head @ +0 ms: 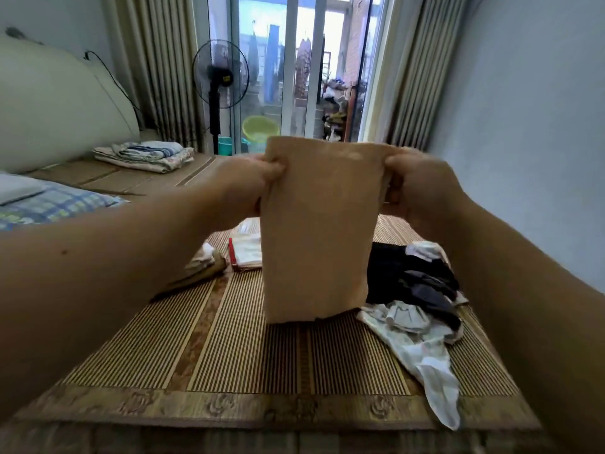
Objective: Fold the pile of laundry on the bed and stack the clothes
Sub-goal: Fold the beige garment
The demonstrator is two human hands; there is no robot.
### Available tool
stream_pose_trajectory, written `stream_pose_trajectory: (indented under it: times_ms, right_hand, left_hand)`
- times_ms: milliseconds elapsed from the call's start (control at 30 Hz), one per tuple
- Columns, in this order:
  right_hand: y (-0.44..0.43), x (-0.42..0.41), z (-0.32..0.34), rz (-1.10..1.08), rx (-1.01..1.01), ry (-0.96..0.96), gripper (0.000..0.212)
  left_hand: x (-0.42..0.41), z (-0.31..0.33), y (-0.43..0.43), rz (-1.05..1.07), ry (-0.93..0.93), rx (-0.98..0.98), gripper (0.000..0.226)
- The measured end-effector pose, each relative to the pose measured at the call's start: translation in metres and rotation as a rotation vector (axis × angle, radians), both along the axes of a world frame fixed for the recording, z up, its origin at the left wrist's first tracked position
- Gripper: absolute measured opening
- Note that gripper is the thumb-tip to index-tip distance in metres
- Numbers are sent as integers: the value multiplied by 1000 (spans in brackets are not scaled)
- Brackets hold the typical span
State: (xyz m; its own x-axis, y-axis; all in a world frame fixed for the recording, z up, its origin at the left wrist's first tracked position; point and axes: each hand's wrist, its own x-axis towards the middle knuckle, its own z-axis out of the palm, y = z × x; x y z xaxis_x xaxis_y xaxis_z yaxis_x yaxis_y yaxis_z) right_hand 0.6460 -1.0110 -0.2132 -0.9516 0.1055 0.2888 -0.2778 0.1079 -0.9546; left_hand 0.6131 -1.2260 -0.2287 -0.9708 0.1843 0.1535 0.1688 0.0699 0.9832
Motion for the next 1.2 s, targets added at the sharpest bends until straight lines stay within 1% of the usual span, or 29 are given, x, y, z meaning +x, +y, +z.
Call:
stream_pose_trajectory:
  times_ms: [67, 167, 200, 233, 300, 333, 400, 467, 533, 600, 667, 733, 800, 867, 933, 1033, 1067, 1133, 1200]
  right_hand:
    - [-6, 1, 40, 24, 29, 78, 25]
    - [-9, 5, 86, 0, 153, 192, 29]
    - [-10, 6, 98, -12, 185, 220, 31]
    - [-11, 7, 108, -18, 208, 240, 31]
    - [-13, 6, 122, -37, 255, 258, 24]
    - [-14, 5, 128, -57, 288, 253, 21]
    - [-13, 0, 133, -96, 331, 224, 20]
    - [-10, -7, 132, -109, 325, 173, 16]
    - [-7, -14, 129, -94, 317, 121, 15]
    - [-1, -22, 126, -81, 300, 74, 17]
    - [4, -32, 122, -73, 259, 31, 20]
    - [9, -44, 118, -60, 210, -15, 25]
    - [13, -57, 115, -54, 176, -45, 27]
    - [17, -71, 113, -84, 179, -35, 27]
    - [23, -87, 115, -124, 188, 36, 24]
    - [29, -99, 128, -177, 149, 214, 12]
    - [32, -103, 134, -189, 123, 271, 9]
    - [38, -109, 143, -187, 86, 355, 11]
    - [40, -108, 148, -184, 109, 381, 14]
  left_hand:
    - [-2, 46, 0, 41, 95, -8, 18]
    - [-6, 98, -8, 145, 197, -97, 15]
    - [-8, 110, -11, 184, 226, -134, 17]
    - [-8, 123, -13, 229, 256, -184, 21]
    - [-10, 141, -15, 323, 304, -359, 25]
    - [-10, 149, -16, 350, 311, -443, 24]
    - [-14, 156, -14, 351, 250, -510, 21]
    - [-23, 153, -13, 314, 160, -487, 18]
    - [-37, 146, -13, 233, 77, -428, 16]
    - [-49, 139, -10, 160, -10, -369, 17]
    - [-61, 131, -7, 95, -87, -351, 23]
    - [-75, 125, 0, 27, -123, -321, 27]
    - [-92, 119, 9, 13, -123, -266, 25]
    - [-114, 115, 21, 42, -93, -200, 18]
    - [-136, 118, 36, 80, -13, -140, 7]
    - [-164, 137, 59, 123, 178, 2, 26]
    - [-169, 147, 66, 118, 258, 49, 28]
    - [-177, 162, 75, 91, 399, 93, 25]
    - [-187, 167, 76, 16, 393, 186, 23]
